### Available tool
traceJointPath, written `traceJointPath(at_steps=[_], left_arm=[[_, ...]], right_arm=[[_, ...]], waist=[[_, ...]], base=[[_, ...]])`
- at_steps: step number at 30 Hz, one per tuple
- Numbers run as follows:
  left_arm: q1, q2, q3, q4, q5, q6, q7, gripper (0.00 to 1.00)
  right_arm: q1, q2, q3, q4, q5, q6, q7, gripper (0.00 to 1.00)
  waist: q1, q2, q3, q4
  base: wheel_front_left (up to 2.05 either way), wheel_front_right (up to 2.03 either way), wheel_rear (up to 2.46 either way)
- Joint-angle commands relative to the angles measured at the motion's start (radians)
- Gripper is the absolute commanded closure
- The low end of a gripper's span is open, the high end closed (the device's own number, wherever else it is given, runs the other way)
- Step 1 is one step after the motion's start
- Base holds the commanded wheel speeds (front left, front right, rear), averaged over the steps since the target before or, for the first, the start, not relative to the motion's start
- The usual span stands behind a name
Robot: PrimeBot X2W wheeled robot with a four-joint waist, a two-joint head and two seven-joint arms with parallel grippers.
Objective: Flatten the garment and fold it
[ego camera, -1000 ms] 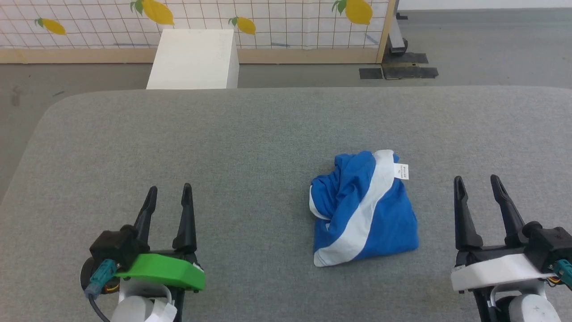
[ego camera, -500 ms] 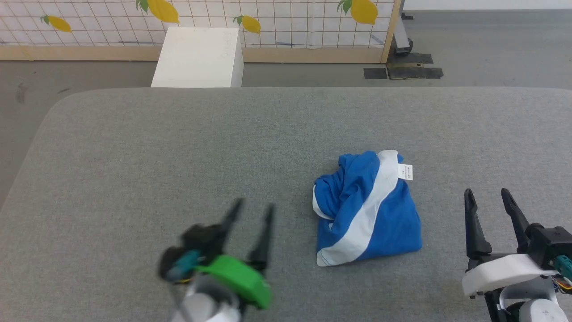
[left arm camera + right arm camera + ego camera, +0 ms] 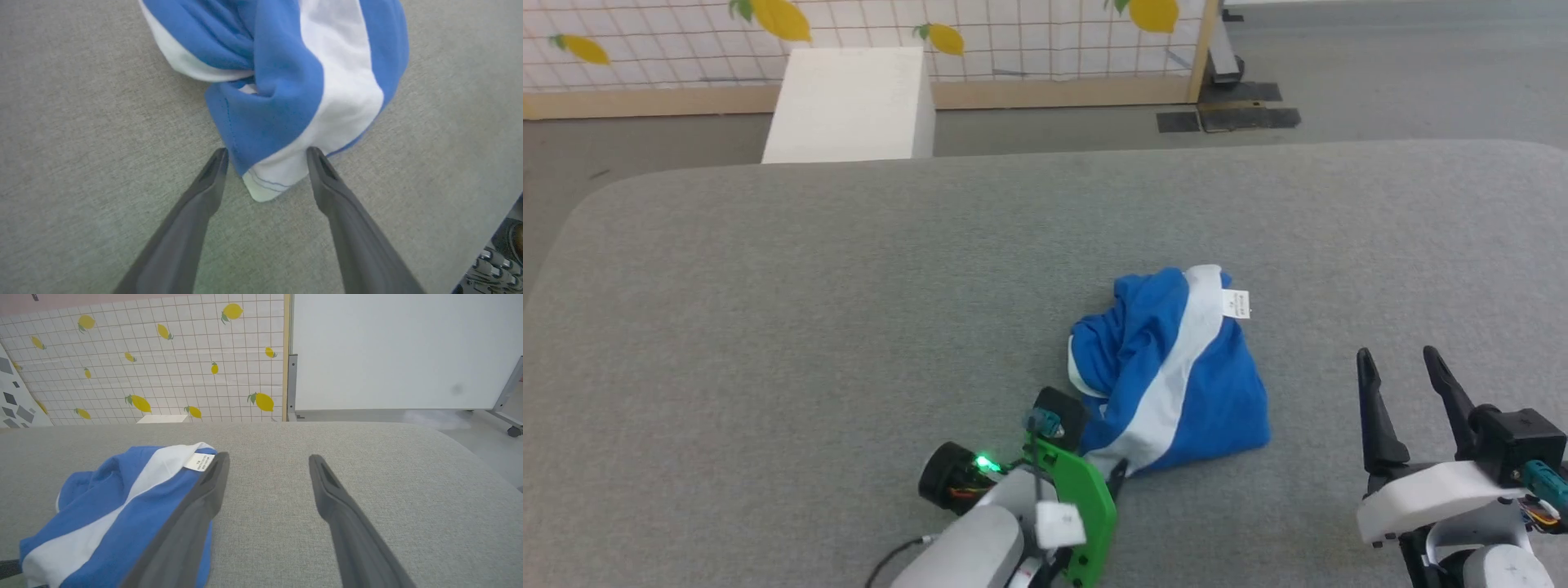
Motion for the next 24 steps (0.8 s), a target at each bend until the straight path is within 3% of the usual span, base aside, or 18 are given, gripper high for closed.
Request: traceJointPath(at_steps=[1, 8, 9, 11, 16, 24], left_arm=[[-0.037, 0.002, -0.016, 0.021, 0.012, 0.025, 0.031, 0.00], [-0.078, 0.002, -0.069, 0.068, -0.050, 0.040, 0.152, 0.00], [-0.080, 0.002, -0.079, 0.078, -0.058, 0.036, 0.183, 0.16], [-0.083, 0.002, -0.089, 0.088, -0.069, 0.033, 0.225, 0.98], [-0.090, 0.004, -0.075, 0.069, -0.076, 0.048, 0.200, 1.00], [-0.047, 0.040, 0.093, -0.083, -0.103, 0.163, -0.105, 1.00]], right_arm=[[0.003, 0.000, 0.005, -0.005, 0.009, -0.001, 0.003, 0.00], [-0.002, 0.000, 0.022, 0.004, 0.025, -0.001, -0.011, 0.00], [-0.003, 0.000, 0.023, 0.007, 0.026, -0.001, -0.013, 0.00], [-0.004, 0.000, 0.024, 0.010, 0.029, -0.001, -0.016, 0.00], [-0.004, 0.000, 0.023, 0.019, 0.036, -0.001, -0.023, 0.00], [-0.005, 0.000, 0.011, 0.023, 0.047, -0.001, -0.039, 0.00]], waist=[[0.0000, -0.0001, 0.014, -0.022], [0.0000, -0.0001, 0.037, -0.055], [0.0000, -0.0001, 0.038, -0.058], [0.0000, -0.0001, 0.039, -0.061], [0.0000, -0.0001, 0.036, -0.057], [0.0000, -0.0001, 0.023, -0.019]], base=[[0.00, 0.00, 0.00], [0.00, 0.00, 0.00], [0.00, 0.00, 0.00], [0.00, 0.00, 0.00], [0.00, 0.00, 0.00], [0.00, 0.00, 0.00]])
